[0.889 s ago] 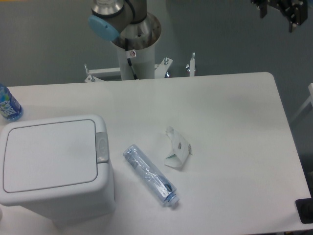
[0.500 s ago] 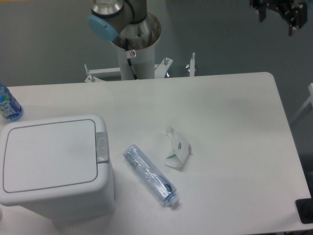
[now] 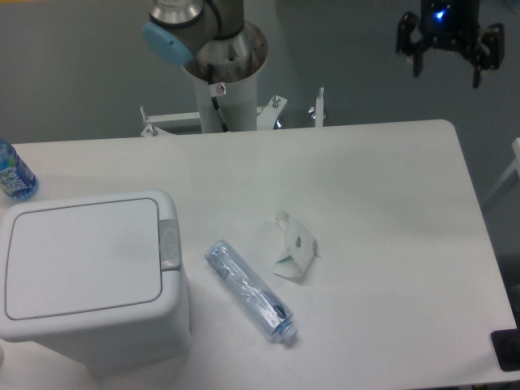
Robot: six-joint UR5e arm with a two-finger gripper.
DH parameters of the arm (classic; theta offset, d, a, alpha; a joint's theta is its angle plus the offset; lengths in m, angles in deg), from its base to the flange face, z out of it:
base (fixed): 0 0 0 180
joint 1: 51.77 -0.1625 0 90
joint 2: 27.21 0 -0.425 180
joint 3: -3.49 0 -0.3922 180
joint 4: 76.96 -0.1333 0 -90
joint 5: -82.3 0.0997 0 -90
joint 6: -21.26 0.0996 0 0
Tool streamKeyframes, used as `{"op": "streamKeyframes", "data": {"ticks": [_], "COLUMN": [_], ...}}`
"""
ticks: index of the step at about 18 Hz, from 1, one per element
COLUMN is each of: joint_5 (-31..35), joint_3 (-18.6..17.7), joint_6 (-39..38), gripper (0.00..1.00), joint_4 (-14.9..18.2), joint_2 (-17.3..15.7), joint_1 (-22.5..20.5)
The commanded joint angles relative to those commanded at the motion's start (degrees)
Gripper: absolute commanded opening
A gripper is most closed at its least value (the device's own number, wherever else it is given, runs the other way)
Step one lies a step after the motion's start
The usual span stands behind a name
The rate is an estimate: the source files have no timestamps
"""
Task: Open the trash can
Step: 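Move the open gripper toward the trash can lid's hinge edge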
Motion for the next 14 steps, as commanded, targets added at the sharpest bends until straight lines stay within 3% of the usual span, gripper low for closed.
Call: {"op": "streamKeyframes", "data": {"ticks": [2,6,9,12,14], "joint_5": [0.0,-0.6,-6.7,-16.3,-18.4], "joint_3": [0.1,1.7,3.4,5.2,5.5], "joint_6": [-9.7,-25.1,-41.1,-50.9,-54.4], "gripper": [1.0,1.0,1.0,1.0,1.0], "joint_4": [-2.9,-3.0,-3.2,-3.2,-3.2], "joint_2": [1.8,3.2,3.3,3.7,3.4], "joint_1": [3.9,8.8,13.1,14.3,16.2]}}
